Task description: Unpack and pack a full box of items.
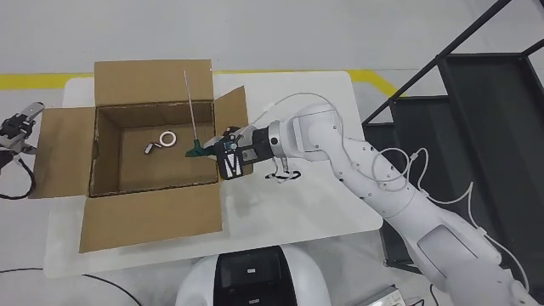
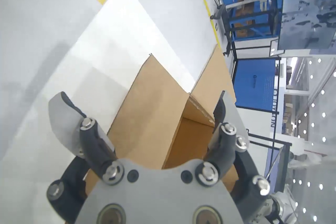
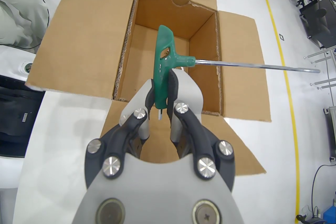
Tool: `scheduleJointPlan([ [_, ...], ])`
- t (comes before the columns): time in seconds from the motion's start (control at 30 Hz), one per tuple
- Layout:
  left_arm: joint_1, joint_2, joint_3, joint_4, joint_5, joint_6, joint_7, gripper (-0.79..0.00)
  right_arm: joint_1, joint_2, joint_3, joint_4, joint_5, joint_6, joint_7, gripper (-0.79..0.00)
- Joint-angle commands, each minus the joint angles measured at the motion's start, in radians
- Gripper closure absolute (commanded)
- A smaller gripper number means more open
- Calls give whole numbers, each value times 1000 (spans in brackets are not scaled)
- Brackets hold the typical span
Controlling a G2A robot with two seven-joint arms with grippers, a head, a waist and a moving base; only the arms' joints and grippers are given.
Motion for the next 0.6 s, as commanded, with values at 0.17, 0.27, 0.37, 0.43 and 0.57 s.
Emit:
scheduleJointPlan([
  [0.17,-80,-5,84,20,-32,-67,-72,-785,0,0,0,0,0,0,0,0],
  [0.27,-112,-7,132,14,-16,-93,-113,-785,0,0,0,0,0,0,0,0],
  [0.37,-147,-13,184,13,-34,-114,-156,-785,0,0,0,0,0,0,0,0],
  [0.43,-168,-16,221,14,-35,-124,-181,-785,0,0,0,0,0,0,0,0],
  [0.57,-216,-23,283,28,-74,-155,-267,-785,0,0,0,0,0,0,0,0],
])
